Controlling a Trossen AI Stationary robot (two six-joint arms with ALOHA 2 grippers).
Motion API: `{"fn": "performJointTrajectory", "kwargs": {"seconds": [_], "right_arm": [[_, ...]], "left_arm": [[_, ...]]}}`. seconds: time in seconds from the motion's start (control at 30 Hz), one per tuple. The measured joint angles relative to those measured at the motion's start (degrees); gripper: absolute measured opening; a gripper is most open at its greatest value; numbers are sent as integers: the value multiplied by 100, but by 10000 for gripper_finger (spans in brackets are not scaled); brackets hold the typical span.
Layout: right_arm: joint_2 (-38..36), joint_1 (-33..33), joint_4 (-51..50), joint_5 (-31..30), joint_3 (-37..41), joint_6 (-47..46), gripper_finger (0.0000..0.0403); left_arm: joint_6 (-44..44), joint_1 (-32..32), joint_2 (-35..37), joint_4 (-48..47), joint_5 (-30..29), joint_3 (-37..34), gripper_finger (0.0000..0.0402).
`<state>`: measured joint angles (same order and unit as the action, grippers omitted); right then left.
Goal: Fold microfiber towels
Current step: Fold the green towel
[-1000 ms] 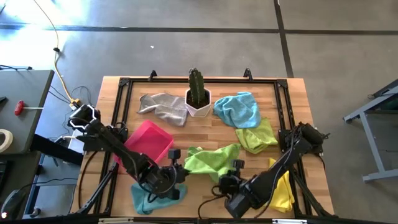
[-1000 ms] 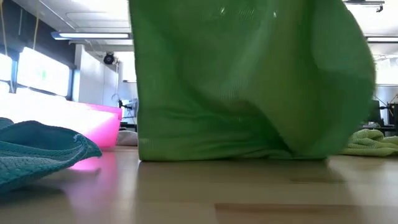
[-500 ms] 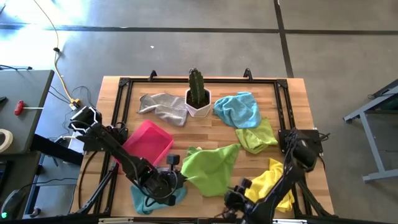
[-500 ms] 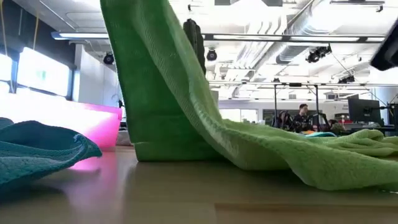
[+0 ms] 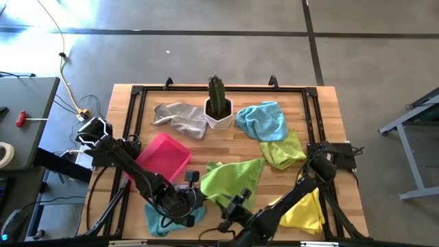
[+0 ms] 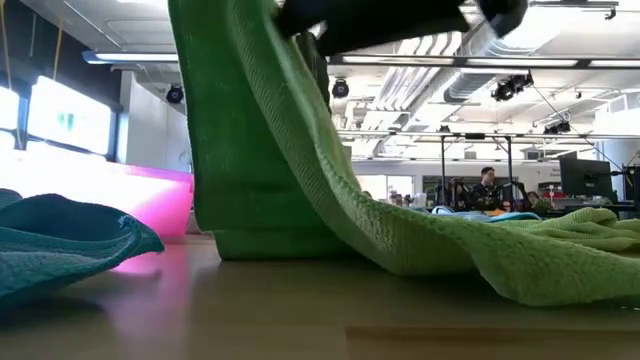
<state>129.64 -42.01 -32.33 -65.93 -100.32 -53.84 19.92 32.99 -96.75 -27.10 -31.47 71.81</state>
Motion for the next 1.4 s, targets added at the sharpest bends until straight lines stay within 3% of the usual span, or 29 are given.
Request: {"fn": "performJointTrajectory", "kwargs": {"seconds": [0.27, 0.83, 1.03, 1.2, 1.4], "right_arm": [[0, 63, 1035, -19, -2, 631, 140], [-37, -248, 1064, -158, -378, 723, 140], [-37, -53, 1053, -61, -5, 120, 140], [-36, -23, 976, 433, 243, -434, 140], [-35, -202, -235, 1065, 267, -1553, 140]], "left_arm": [[-127, 0, 0, 32, -28, 0, 0], [-160, -2, 0, 40, -76, 0, 0], [-119, 4, 0, 46, -69, 0, 0], [-109, 13, 0, 35, -69, 0, 0], [-151, 11, 0, 22, -23, 0, 0]]}}
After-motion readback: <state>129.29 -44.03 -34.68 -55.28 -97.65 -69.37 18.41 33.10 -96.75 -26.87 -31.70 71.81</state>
